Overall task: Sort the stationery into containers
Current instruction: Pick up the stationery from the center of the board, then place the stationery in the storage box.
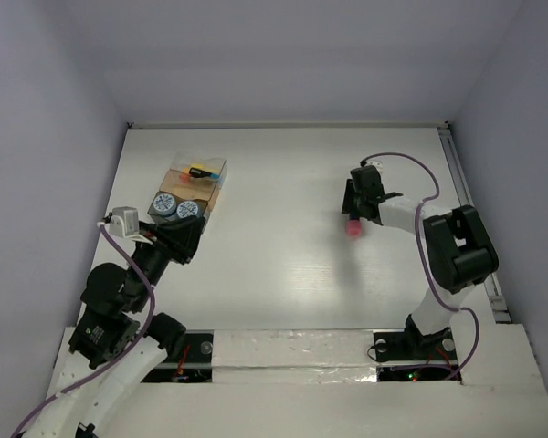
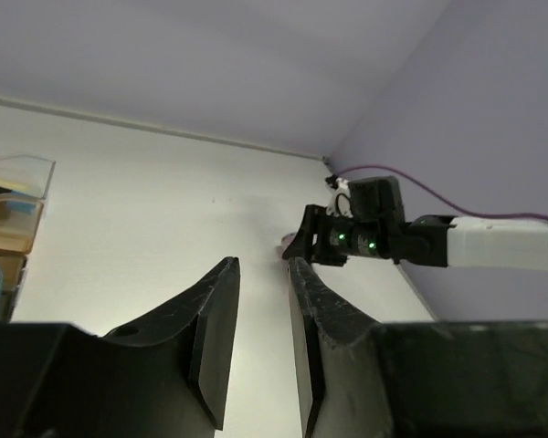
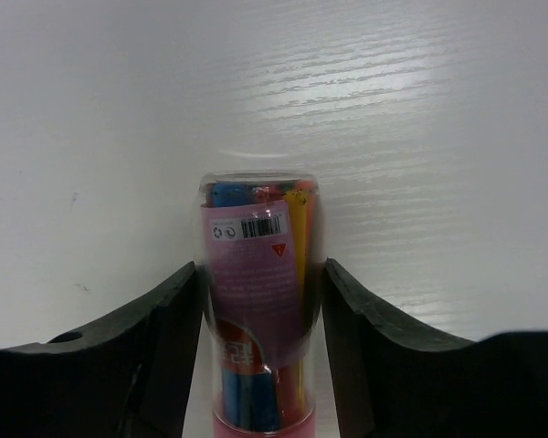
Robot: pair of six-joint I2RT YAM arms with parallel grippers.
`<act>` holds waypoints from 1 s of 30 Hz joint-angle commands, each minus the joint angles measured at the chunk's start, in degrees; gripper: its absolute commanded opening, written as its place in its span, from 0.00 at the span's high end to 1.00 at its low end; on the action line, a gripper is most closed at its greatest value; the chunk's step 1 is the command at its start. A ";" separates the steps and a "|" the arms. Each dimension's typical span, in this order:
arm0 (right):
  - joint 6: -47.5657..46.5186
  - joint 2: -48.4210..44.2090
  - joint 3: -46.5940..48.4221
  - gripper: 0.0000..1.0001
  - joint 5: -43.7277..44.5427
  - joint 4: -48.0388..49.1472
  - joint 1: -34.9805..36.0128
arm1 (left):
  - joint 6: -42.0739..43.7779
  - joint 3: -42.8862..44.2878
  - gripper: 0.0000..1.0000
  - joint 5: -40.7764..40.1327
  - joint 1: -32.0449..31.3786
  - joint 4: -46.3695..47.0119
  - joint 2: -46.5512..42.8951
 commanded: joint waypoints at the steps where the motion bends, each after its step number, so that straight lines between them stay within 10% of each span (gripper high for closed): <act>1: -0.97 -2.31 1.58 0.47 0.45 -0.98 -0.17 | 4.54 2.02 0.75 0.52 -0.23 -4.71 1.32; 5: -3.34 -4.77 2.98 0.68 0.02 -1.68 3.59 | 6.21 2.12 0.75 -1.41 -0.23 -5.95 -0.08; 11: -9.14 -1.89 16.32 0.69 -4.72 -2.30 14.67 | 6.14 0.45 0.74 -7.65 -0.23 -6.56 -1.49; 20: -10.31 11.37 33.65 0.73 -41.16 20.67 17.93 | 5.78 -0.79 0.71 -9.24 0.38 -6.04 -4.57; 30: -0.45 36.57 59.03 0.73 -48.06 37.61 23.12 | 6.74 -0.96 0.70 -7.05 2.85 -5.51 -2.90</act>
